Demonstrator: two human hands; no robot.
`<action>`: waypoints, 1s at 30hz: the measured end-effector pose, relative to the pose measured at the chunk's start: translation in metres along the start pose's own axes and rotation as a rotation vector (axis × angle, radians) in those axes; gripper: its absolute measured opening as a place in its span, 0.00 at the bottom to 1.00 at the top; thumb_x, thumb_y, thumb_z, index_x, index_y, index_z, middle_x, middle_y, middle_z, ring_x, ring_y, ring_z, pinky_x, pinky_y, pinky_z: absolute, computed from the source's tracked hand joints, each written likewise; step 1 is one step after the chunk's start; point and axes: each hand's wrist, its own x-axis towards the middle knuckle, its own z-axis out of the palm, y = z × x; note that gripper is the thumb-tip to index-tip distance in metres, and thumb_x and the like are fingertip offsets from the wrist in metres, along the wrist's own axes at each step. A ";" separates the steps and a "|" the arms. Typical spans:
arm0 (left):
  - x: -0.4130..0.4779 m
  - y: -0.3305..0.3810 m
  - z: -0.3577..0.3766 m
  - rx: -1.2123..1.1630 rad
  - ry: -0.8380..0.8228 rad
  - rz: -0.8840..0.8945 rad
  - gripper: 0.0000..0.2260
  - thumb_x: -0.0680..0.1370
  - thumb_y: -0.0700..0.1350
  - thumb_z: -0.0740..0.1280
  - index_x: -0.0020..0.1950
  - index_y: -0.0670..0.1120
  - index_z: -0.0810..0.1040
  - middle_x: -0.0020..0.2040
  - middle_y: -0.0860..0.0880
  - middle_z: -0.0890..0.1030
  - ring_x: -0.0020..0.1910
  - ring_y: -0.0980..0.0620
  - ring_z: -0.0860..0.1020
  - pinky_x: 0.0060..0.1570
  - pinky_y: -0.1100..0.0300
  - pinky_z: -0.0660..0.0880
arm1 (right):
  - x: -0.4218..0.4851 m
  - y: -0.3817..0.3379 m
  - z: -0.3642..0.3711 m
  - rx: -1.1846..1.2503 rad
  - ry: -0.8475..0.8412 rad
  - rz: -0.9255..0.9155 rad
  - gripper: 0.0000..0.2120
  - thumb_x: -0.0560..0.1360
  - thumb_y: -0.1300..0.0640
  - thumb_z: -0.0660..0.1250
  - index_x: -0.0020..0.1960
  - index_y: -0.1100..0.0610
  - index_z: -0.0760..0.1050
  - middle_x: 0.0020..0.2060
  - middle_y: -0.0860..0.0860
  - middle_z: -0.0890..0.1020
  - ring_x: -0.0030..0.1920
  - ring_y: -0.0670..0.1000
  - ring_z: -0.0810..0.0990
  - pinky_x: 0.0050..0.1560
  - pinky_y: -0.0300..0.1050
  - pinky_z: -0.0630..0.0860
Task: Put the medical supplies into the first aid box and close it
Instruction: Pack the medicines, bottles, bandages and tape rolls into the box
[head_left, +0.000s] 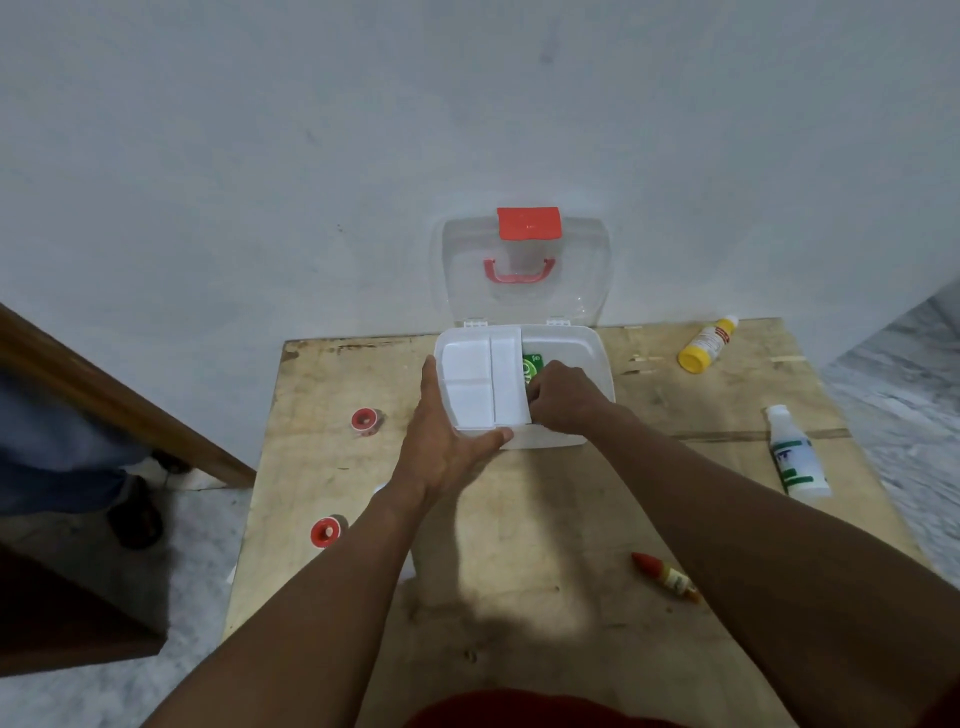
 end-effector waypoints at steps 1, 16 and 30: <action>-0.001 0.000 0.000 0.005 -0.003 0.006 0.42 0.64 0.48 0.81 0.70 0.56 0.58 0.59 0.62 0.74 0.57 0.63 0.75 0.45 0.74 0.74 | -0.003 0.001 0.000 -0.005 0.035 -0.015 0.10 0.73 0.63 0.66 0.50 0.66 0.82 0.45 0.59 0.85 0.43 0.58 0.80 0.45 0.48 0.77; -0.002 -0.004 0.002 0.106 -0.045 -0.013 0.46 0.67 0.48 0.80 0.75 0.48 0.53 0.63 0.55 0.69 0.60 0.55 0.69 0.58 0.57 0.68 | -0.116 0.074 -0.009 -0.047 0.382 0.083 0.13 0.77 0.58 0.66 0.61 0.58 0.79 0.55 0.58 0.81 0.56 0.58 0.79 0.56 0.48 0.74; 0.004 -0.008 0.003 0.161 -0.029 -0.088 0.49 0.67 0.52 0.80 0.78 0.51 0.51 0.73 0.49 0.65 0.70 0.45 0.67 0.70 0.46 0.65 | -0.196 0.210 -0.005 -0.281 -0.046 0.341 0.34 0.70 0.48 0.75 0.71 0.56 0.67 0.63 0.58 0.72 0.63 0.60 0.71 0.61 0.57 0.75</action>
